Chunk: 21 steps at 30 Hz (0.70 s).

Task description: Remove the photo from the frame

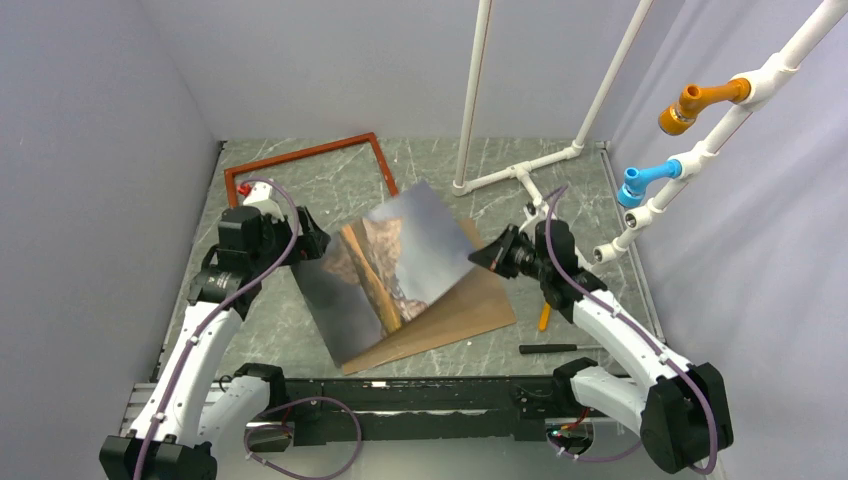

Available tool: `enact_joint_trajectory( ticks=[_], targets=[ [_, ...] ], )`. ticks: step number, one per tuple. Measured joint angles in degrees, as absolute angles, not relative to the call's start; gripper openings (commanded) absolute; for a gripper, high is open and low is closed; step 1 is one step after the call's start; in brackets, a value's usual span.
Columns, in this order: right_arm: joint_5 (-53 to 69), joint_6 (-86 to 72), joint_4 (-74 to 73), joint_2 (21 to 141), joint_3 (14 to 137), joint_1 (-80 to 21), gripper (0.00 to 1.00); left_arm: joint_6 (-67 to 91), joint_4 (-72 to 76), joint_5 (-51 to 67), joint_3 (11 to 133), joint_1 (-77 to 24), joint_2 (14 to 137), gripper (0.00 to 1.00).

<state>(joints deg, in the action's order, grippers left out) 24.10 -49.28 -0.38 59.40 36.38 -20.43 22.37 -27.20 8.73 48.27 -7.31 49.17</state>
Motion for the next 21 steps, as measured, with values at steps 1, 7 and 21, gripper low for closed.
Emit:
enact_joint_trajectory(
  ticks=[1, 7, 21],
  targets=[
    [22.46, -48.25, -0.95, 58.35, 33.45, -20.25, 0.00, 22.41, -26.92, 9.04, 46.78, -7.31, 48.95, 0.99],
    [13.91, -43.20, -2.57, 56.14, 24.60, -19.92, 0.00, 24.29, -26.37, 10.76, 39.62, -7.31, 49.15, 0.99],
    [3.25, -38.15, -6.48, 53.45, 22.22, -17.91, 0.00, 30.68, -20.08, 11.75, 30.33, -7.31, 51.62, 1.00]
  ],
)
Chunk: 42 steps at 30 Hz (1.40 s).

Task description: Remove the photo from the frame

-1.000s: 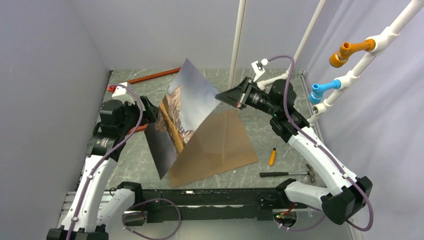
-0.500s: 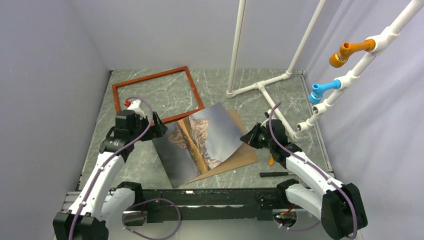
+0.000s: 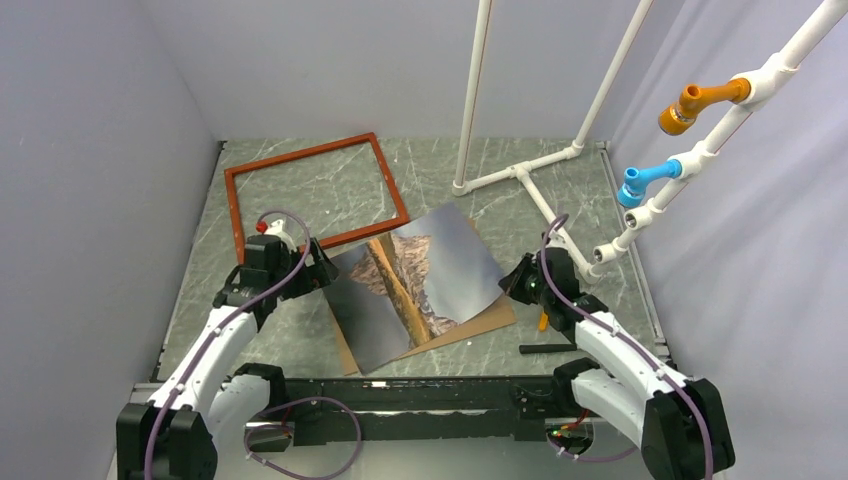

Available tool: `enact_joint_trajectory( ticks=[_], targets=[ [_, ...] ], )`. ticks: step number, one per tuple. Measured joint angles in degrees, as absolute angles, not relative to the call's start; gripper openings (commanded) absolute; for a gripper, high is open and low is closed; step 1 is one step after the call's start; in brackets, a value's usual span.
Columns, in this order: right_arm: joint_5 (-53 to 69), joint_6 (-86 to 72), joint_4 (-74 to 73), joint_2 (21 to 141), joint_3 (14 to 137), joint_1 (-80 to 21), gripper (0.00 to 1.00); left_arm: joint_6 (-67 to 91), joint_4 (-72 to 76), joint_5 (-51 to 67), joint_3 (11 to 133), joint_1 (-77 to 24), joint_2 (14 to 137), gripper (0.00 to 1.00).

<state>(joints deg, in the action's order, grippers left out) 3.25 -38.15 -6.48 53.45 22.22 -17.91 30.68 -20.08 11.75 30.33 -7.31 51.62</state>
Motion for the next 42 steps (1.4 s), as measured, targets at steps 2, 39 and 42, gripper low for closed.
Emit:
enact_joint_trajectory(
  ticks=[2, 39, 42],
  targets=[
    [3.20, -38.68, -6.28, 52.80, 20.86, -17.91, 0.00, 31.66, -19.05, 11.77, 29.45, -7.31, 51.77, 0.99],
    [3.46, -25.56, -11.33, 77.91, 36.64, -17.91, 0.95, 38.79, -1.48, 12.75, 21.28, -7.31, 63.20, 0.99],
    [4.73, -23.33, -10.00, 80.82, 38.17, -17.91, 0.95, 39.00, 0.43, 13.52, 20.56, -7.31, 63.29, 0.99]
  ],
)
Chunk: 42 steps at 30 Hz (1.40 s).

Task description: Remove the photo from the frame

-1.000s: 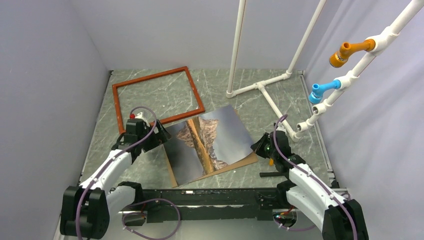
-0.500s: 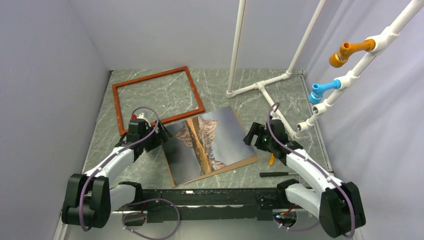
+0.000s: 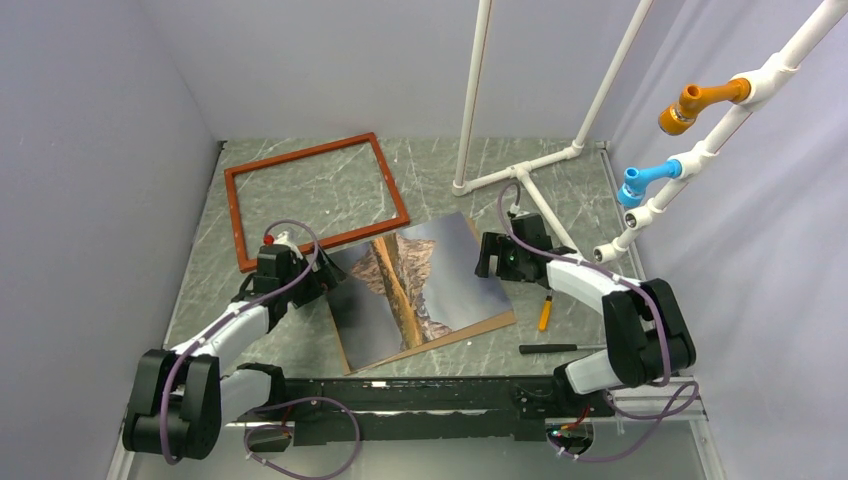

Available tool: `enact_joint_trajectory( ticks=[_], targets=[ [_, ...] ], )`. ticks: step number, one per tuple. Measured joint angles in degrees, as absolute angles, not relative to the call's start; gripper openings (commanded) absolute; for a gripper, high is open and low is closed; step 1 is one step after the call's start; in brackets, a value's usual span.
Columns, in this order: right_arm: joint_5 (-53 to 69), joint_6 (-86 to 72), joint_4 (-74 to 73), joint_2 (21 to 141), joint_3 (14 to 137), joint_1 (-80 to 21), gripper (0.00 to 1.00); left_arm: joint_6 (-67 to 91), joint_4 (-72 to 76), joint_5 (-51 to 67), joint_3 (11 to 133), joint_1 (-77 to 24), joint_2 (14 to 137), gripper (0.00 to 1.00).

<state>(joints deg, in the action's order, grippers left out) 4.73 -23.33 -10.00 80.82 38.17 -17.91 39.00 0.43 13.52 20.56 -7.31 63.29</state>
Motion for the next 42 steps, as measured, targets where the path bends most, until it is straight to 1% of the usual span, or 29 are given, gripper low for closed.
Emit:
enact_joint_trajectory(
  ticks=[3, 9, 22, 32, 38, 42],
  targets=[
    [5.69, -21.78, -8.95, 83.18, 39.00, -17.91, 0.94, 39.64, 2.00, 14.20, 20.36, -7.31, 63.96, 0.99],
    [8.21, -21.45, -7.97, 82.98, 38.65, -17.91, 0.93, 40.14, 3.60, 15.25, 20.36, -7.33, 64.99, 0.99],
    [9.58, -24.16, -10.59, 74.72, 34.39, -17.85, 0.93, 40.82, 6.57, 15.66, 20.29, -8.05, 66.72, 0.99],
    [11.07, -26.81, -12.80, 71.18, 30.79, -17.80, 0.92, 41.23, 7.03, 15.35, 20.25, -8.40, 66.85, 0.99],
    [11.07, -28.47, -15.44, 67.44, 30.24, -17.80, 0.93, 41.23, 6.74, 15.16, 20.25, -8.56, 66.59, 0.99],
    [10.72, -29.15, -16.71, 67.07, 30.24, -17.80, 0.93, 41.23, 6.63, 15.14, 20.25, -8.60, 66.57, 0.99]
  ],
)
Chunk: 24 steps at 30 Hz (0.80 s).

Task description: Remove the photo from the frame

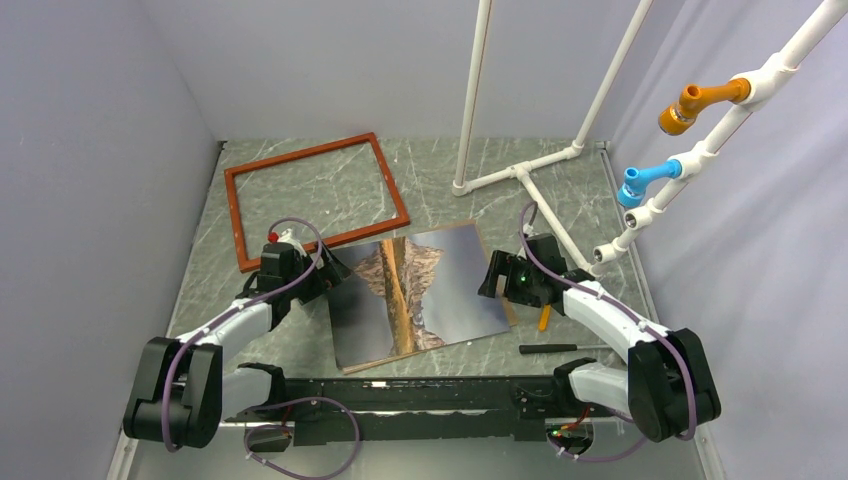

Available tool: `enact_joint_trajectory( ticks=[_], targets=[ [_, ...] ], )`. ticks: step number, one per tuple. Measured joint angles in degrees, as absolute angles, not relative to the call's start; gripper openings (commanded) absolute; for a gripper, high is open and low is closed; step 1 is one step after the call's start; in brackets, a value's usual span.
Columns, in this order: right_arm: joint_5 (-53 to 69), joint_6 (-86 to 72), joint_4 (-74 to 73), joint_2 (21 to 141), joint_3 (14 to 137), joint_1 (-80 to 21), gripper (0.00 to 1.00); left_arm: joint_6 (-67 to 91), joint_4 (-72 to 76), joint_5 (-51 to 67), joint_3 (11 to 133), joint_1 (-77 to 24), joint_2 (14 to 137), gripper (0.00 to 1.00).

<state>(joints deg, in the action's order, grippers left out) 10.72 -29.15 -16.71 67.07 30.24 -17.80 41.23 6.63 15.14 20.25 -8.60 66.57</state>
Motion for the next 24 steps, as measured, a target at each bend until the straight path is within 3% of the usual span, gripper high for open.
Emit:
enact_joint_trajectory(
  ticks=[8, 15, 24],
  targets=[
    [4.62, -31.24, -21.89, 66.92, 31.20, -20.49, 0.94, 40.93, 1.30, 13.34, 20.53, -8.73, 63.53, 0.99],
    [1.43, -33.50, -24.18, 65.47, 32.25, -23.24, 0.98, 41.52, -14.41, 9.93, 23.83, -9.85, 59.66, 0.99],
    [1.37, -31.16, -22.39, 74.35, 36.29, -21.56, 0.99, 49.01, -26.70, 4.47, 24.01, -23.05, 54.02, 1.00]
  ],
)
